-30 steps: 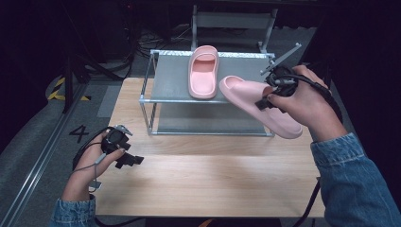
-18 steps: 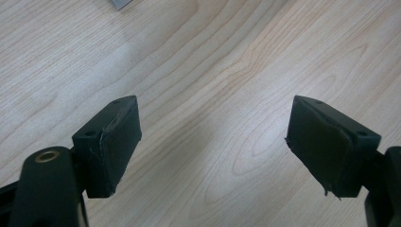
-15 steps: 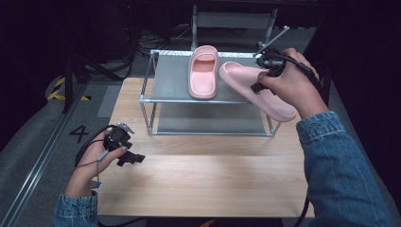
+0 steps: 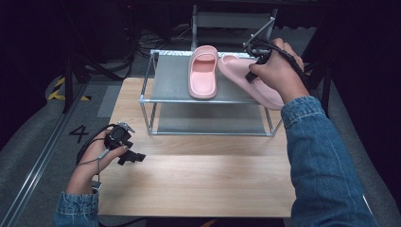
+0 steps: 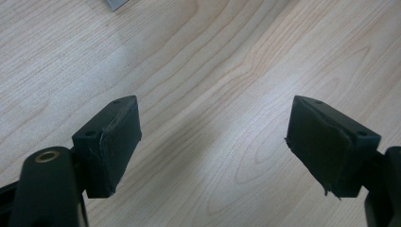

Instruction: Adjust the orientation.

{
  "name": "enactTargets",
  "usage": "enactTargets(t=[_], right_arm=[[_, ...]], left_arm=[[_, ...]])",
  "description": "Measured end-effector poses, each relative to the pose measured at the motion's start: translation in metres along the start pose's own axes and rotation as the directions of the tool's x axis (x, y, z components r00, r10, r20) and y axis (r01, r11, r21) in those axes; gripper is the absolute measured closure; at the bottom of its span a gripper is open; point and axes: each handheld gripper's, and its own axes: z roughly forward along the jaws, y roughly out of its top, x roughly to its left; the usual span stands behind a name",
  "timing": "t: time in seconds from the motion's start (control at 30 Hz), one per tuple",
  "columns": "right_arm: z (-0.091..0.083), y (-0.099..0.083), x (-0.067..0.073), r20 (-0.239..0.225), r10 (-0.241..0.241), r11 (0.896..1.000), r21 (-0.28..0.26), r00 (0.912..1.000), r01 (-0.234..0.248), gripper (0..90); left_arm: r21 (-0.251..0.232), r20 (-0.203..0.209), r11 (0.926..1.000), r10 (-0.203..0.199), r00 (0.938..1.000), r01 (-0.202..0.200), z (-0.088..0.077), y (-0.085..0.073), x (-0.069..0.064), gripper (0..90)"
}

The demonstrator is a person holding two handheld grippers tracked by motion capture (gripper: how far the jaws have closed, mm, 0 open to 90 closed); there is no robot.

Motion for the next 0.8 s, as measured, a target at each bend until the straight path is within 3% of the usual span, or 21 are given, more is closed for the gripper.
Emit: enactTargets(t=[0.5,0.8], right_arm=[[0.025,0.015,-0.011,0.066,0.059,0.998,0.002,0.9961,-0.06,81.0],[0.034,0.014,-0.012,0.057,0.063,0.998,-0.008,0.9964,-0.063,77.4]], left_arm=[[-0.007,0.005,0.9999,-0.009,0.9999,0.009,0.0,-0.002,0.004,19.7],[-0.001,0.008,1.0,0.003,1.0,-0.003,0.002,0.0,0.004,19.7]])
